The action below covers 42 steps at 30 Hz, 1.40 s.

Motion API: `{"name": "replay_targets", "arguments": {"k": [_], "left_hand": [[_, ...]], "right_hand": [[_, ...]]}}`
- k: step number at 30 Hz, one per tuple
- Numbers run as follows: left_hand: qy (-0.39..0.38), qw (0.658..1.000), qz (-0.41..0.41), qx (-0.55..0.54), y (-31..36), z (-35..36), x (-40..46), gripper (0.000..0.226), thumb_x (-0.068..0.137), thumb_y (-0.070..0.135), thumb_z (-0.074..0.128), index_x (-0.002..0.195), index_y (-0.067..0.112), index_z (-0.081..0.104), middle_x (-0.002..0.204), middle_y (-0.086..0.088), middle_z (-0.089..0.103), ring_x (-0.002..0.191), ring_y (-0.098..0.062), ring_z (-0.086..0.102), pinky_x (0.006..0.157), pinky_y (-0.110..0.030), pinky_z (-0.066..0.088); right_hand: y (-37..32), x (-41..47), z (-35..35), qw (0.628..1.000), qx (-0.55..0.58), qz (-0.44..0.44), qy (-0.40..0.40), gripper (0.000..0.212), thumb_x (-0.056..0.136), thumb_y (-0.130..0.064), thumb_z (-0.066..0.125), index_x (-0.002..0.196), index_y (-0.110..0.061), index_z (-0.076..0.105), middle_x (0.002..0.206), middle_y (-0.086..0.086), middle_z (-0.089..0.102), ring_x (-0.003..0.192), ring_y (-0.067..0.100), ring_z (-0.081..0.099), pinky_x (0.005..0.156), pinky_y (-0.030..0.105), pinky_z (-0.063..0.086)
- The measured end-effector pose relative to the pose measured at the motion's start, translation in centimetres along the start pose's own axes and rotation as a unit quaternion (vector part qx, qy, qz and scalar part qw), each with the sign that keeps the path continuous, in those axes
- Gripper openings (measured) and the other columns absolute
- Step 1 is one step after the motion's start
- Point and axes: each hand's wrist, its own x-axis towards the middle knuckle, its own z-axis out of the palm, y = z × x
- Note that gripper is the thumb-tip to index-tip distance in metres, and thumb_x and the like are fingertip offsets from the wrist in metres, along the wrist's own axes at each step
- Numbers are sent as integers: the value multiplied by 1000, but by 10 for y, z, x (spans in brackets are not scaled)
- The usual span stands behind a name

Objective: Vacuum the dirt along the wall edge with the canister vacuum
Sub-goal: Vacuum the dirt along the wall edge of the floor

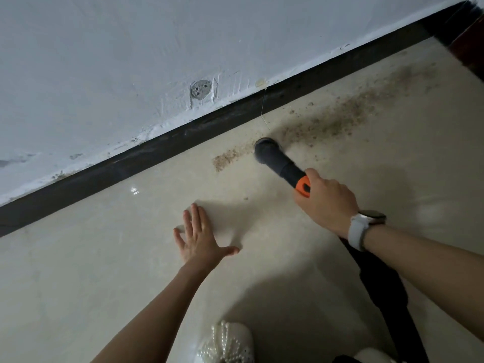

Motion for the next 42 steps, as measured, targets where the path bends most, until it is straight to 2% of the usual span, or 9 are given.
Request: {"name": "replay_targets", "arguments": {"k": [4, 7, 12, 17, 27, 30, 36, 39, 42], "left_hand": [[-15, 999, -35, 2, 1, -2, 1, 142, 61, 73, 69, 145, 7, -26, 152, -6, -34, 139, -22, -32, 113, -48, -13], [-31, 998, -50, 16, 4, -3, 1, 145, 59, 74, 68, 143, 5, -28, 150, -8, -38, 137, -23, -35, 112, -48, -14], [-35, 998, -37, 21, 3, -4, 2, 145, 60, 75, 67, 142, 4, -30, 149, -10, -39, 136, -25, -35, 112, -50, -14], [-35, 998, -32, 36, 3, -4, 2, 146, 59, 77, 65, 141, 3, -30, 150, -12, -36, 138, -27, -33, 111, -51, -13], [-37, 998, -34, 28, 4, -2, 3, 146, 58, 76, 66, 142, 3, -29, 150, -11, -37, 136, -25, -36, 111, -52, -13], [-38, 999, -32, 22, 3, -3, 2, 145, 59, 76, 66, 141, 4, -30, 148, -10, -39, 136, -25, -36, 110, -52, -15], [-38, 999, -21, 29, 3, -6, -1, 143, 62, 77, 63, 141, 3, -31, 149, -13, -38, 137, -29, -34, 111, -52, -14], [-36, 999, -20, 24, 2, -7, -2, 143, 62, 76, 64, 141, 3, -30, 149, -12, -38, 137, -29, -34, 111, -53, -13], [-34, 999, -23, 18, 2, -6, -2, 144, 61, 76, 64, 142, 3, -29, 150, -11, -38, 137, -27, -35, 112, -53, -13]], "right_hand": [[-45, -20, 19, 991, 43, -118, -48, 31, 91, -42, 49, 111, -19, 43, 77, -1, 56, 57, 21, 44, 52, 27, 29], [-68, -22, 29, 981, 64, -162, -88, 35, 93, -43, 48, 117, -18, 41, 90, 2, 60, 66, 21, 55, 58, 33, 46], [-41, 6, 17, 993, 36, -94, -61, 34, 90, -44, 51, 112, -19, 44, 74, 0, 49, 64, 28, 49, 57, 30, 32], [-7, 30, -2, 999, 40, 14, -20, 33, 89, -39, 53, 111, -15, 46, 84, 10, 57, 71, 32, 50, 63, 34, 37], [-84, 3, 31, 984, 64, -149, -77, 32, 90, -42, 50, 108, -17, 44, 74, 0, 52, 62, 26, 47, 55, 30, 30], [-70, 17, 25, 987, 59, -132, -69, 32, 90, -42, 51, 110, -17, 44, 74, 1, 52, 62, 26, 47, 54, 29, 30], [-17, 46, 1, 1000, 28, 0, 11, 35, 89, -39, 54, 112, -14, 47, 83, 12, 59, 74, 35, 54, 62, 33, 34], [-37, 36, 10, 998, 30, -59, 15, 34, 88, -39, 55, 110, -15, 48, 72, 6, 52, 69, 33, 55, 57, 31, 29], [-77, 22, 29, 985, -7, -167, 37, 37, 88, -38, 54, 116, -14, 49, 70, 2, 49, 57, 25, 42, 48, 27, 21]]}}
